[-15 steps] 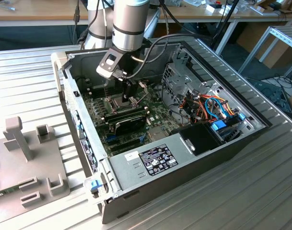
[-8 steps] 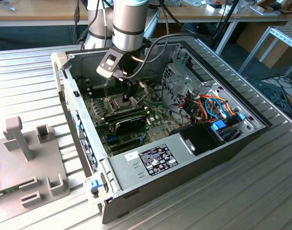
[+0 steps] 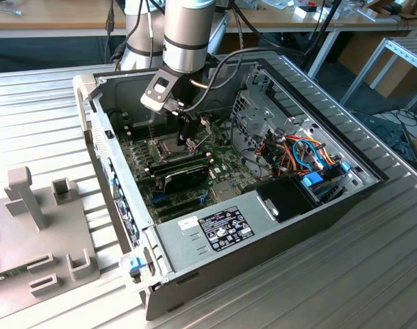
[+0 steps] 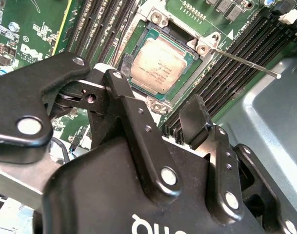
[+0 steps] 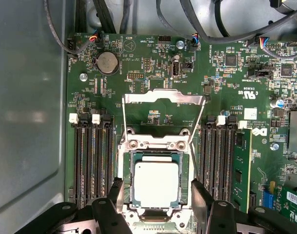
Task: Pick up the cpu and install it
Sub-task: 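Place the cpu into insertion slot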
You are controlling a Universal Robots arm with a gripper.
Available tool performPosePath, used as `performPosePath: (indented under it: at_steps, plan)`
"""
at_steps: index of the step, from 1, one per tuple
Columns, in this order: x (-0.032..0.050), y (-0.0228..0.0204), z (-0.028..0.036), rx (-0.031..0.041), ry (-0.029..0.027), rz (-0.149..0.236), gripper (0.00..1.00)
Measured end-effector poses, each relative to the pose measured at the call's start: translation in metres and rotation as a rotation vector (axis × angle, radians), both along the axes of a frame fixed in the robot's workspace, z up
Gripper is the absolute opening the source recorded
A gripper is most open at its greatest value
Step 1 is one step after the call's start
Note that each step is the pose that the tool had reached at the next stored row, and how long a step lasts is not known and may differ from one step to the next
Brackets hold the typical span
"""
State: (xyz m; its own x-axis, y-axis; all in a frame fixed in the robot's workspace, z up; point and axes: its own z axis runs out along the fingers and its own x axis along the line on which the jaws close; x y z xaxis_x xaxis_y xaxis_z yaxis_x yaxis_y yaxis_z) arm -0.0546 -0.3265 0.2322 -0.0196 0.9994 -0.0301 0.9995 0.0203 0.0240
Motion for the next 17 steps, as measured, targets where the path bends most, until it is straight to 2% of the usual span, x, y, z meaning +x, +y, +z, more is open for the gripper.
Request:
performPosePath:
  at_steps: [8, 12, 17]
  plan:
    - [0.0001, 0.0, 0.0, 0.0, 0.0, 0.0, 0.67]
    - [0.0001, 0.0, 0.0, 0.0006, 0.0, 0.021, 0.67]
    - [0.0001, 0.0, 0.0, 0.0007, 0.0, 0.022, 0.67]
